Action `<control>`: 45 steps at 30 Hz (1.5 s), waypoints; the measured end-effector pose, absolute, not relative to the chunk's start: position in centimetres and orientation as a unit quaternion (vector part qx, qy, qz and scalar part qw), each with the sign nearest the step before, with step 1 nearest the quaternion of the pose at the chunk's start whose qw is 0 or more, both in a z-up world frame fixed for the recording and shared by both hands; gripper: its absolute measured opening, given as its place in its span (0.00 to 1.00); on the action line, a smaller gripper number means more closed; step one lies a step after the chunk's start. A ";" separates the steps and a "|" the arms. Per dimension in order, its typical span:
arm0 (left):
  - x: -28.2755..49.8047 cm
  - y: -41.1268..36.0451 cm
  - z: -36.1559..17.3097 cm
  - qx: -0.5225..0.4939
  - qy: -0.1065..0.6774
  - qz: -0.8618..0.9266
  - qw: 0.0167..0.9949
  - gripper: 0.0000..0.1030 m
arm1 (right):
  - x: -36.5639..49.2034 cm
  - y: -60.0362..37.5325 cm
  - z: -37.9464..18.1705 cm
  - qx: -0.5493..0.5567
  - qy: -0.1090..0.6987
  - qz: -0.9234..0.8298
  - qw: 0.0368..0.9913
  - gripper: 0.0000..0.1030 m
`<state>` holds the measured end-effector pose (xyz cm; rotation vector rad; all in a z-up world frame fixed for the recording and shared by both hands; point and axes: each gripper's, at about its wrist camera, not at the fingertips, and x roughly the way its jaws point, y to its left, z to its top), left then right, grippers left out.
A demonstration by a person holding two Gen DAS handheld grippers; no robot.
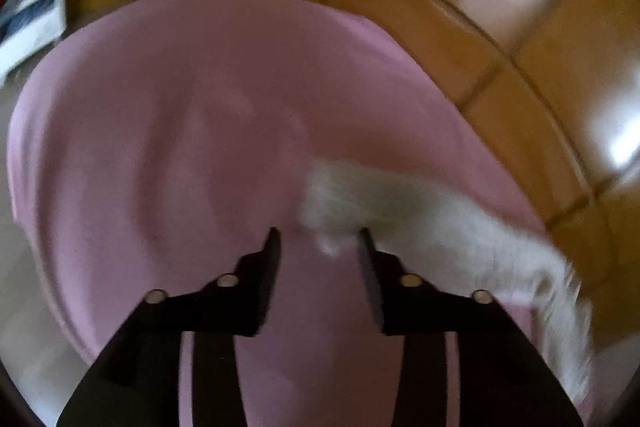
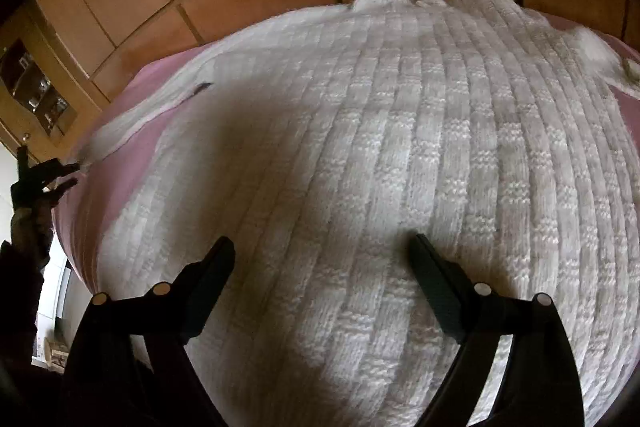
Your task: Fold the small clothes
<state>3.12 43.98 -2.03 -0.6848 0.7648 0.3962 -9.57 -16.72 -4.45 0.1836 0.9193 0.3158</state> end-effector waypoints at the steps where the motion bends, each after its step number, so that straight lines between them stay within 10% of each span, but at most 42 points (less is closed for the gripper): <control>1: 3.0 45.1 -1.5 -0.340 0.351 0.200 0.849 0.43 | -9.5 -16.8 -4.5 0.089 0.441 0.152 0.880 0.86; 14: 12.9 44.0 -2.0 -0.290 0.455 0.131 0.832 0.64 | -6.8 -17.1 -2.8 0.060 0.445 0.154 0.880 0.87; 18: 13.3 40.4 -2.0 -0.203 0.473 0.080 0.854 0.00 | -2.9 -17.1 -0.4 0.057 0.425 0.167 0.888 0.86; 25: 3.9 33.8 2.6 -0.141 0.372 -0.058 0.916 0.00 | 5.2 -14.5 2.9 0.048 0.405 0.197 0.892 0.76; 34: -3.4 30.0 -0.1 -0.172 0.430 -0.127 0.877 0.00 | 15.0 -7.6 4.2 0.026 0.420 0.200 0.885 0.73; 35: -2.9 30.9 -0.3 -0.186 0.430 -0.108 0.877 0.02 | 15.1 -7.1 4.0 0.024 0.423 0.202 0.883 0.73; 39: -3.5 37.6 0.8 -0.242 0.408 -0.017 0.880 0.64 | 15.9 -5.7 3.1 -0.005 0.427 0.201 0.881 0.79; 45: -0.3 46.2 1.2 -0.335 0.404 0.062 0.849 0.65 | 17.6 -5.6 2.6 -0.008 0.435 0.191 0.880 0.82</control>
